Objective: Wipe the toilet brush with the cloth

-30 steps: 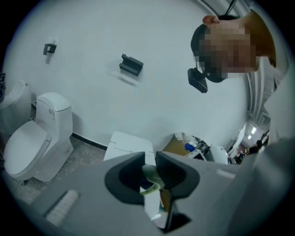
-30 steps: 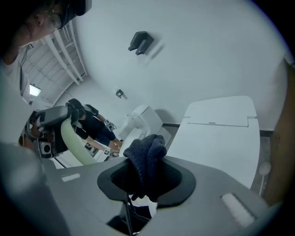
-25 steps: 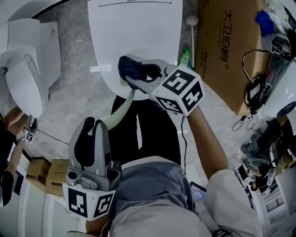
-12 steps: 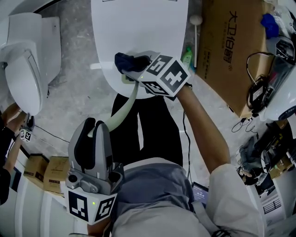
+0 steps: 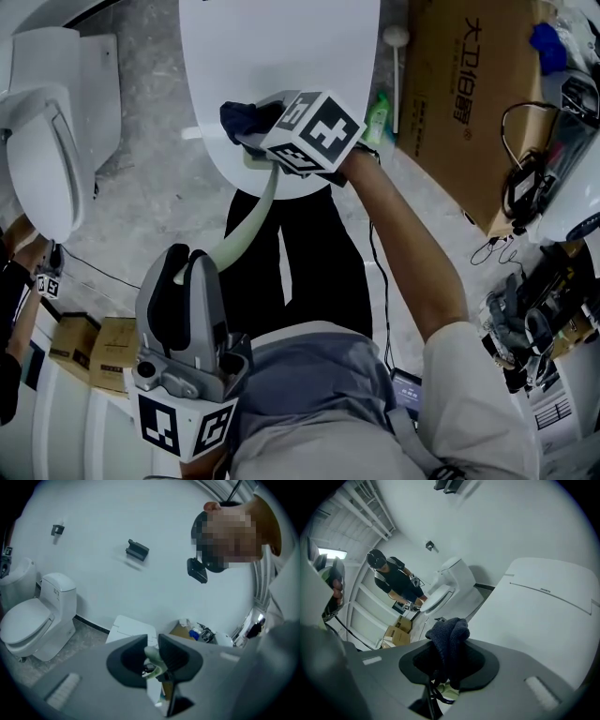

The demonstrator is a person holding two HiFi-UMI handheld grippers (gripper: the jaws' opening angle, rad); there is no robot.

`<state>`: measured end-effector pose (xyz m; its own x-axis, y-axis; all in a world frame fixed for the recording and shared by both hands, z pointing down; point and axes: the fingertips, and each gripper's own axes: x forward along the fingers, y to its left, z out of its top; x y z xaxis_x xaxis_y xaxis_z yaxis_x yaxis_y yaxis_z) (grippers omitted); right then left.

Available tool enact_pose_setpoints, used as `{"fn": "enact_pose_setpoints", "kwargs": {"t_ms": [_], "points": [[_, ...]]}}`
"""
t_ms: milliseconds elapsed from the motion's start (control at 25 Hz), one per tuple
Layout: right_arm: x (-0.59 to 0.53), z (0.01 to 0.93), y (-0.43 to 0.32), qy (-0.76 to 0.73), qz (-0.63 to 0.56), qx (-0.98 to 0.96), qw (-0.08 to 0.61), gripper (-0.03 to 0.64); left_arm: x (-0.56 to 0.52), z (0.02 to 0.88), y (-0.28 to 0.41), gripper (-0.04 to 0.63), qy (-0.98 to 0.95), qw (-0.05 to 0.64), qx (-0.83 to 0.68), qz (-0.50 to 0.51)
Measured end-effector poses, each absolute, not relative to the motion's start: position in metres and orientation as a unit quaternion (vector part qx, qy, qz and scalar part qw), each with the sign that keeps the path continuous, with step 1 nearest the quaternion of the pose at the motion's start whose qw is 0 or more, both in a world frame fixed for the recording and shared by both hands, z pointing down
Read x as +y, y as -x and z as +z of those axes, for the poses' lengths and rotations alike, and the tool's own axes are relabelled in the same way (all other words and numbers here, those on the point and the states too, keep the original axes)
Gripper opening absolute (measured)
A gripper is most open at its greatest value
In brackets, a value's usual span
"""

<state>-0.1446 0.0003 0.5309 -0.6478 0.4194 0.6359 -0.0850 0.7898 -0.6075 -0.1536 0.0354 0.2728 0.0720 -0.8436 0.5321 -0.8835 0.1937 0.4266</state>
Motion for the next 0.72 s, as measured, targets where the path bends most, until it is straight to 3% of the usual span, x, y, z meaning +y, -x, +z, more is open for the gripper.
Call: {"fn": "enact_pose_setpoints", "kwargs": {"t_ms": [720], "points": [[0.007,0.541,0.167,0.14,0.303,-0.837,0.434,0.112,0.033,0.274,0.154,0.0,-0.632,0.361,-0.685,0.023]]}}
